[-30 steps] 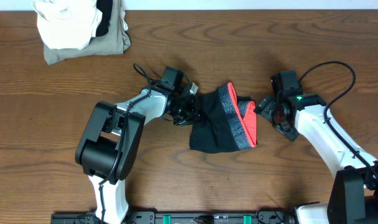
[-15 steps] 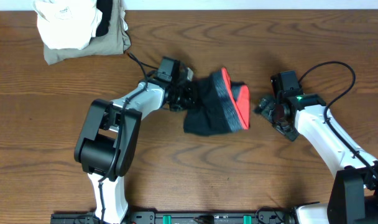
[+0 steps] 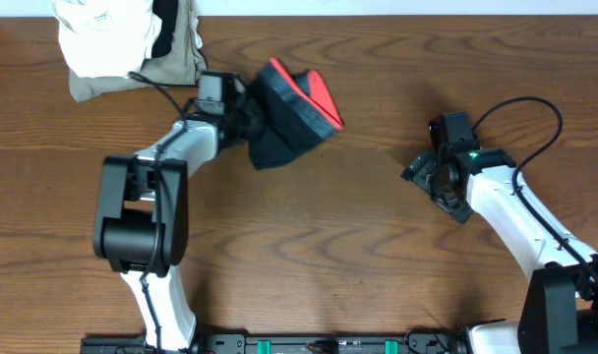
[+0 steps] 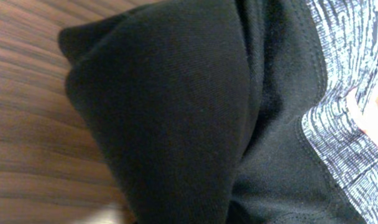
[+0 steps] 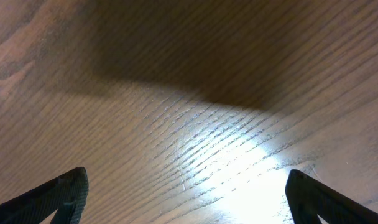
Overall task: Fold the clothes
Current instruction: 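Lift the black bundle with the left gripper toward the top-left stack, then lower the bundle onto the folded clothes stack with the left gripper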
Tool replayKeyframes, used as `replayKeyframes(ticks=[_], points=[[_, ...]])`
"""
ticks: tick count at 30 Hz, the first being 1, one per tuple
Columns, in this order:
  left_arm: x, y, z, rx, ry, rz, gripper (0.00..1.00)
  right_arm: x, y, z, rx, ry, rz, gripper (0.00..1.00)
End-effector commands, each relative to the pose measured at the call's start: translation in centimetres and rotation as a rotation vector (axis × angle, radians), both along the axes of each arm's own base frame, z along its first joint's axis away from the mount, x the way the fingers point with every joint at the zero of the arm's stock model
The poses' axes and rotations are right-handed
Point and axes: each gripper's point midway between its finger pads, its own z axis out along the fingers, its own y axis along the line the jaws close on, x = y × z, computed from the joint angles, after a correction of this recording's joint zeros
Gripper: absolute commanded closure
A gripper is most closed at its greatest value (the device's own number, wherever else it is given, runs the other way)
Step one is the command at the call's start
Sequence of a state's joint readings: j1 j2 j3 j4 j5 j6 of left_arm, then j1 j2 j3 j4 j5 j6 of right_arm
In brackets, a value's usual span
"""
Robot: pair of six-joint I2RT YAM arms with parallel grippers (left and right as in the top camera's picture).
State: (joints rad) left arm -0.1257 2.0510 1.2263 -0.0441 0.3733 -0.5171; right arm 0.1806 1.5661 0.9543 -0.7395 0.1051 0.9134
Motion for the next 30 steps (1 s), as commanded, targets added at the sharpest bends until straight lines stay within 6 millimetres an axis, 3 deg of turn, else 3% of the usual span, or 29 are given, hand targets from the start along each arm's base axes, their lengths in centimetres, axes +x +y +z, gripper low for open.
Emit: replayKeyframes(ticks=[1,6,11,24,30], points=[[0.1,2.5,-1.4,0.006,0.047,0.104,0.94,-0.2,-0.4,-0.4,-0.017,0.013,-0.012,0.01],[-0.1,2.9,-1.1,-0.031,0.058,0.097,0.94,-0.2,-0.5,-0.4,-0.021,0.012,-0.013,0.01],[0.7,2.9,1.3,0.039,-0.048,-0.010,0.94,-0.2,-0.5,-0.4,-0.021,0.012,-0.012,0.01],[5.9,5.7,10.5,0.288,-0.354,-0.041,0.94,-0.3,-0.5,-0.4,-0.020,0.014,-0.012,0.01],[9.1,7.6,16.5,0.424,-0.498,0.002,0.94,-0.4,-0.5,-0.5,-0.021,0.021,-0.012,0.01]])
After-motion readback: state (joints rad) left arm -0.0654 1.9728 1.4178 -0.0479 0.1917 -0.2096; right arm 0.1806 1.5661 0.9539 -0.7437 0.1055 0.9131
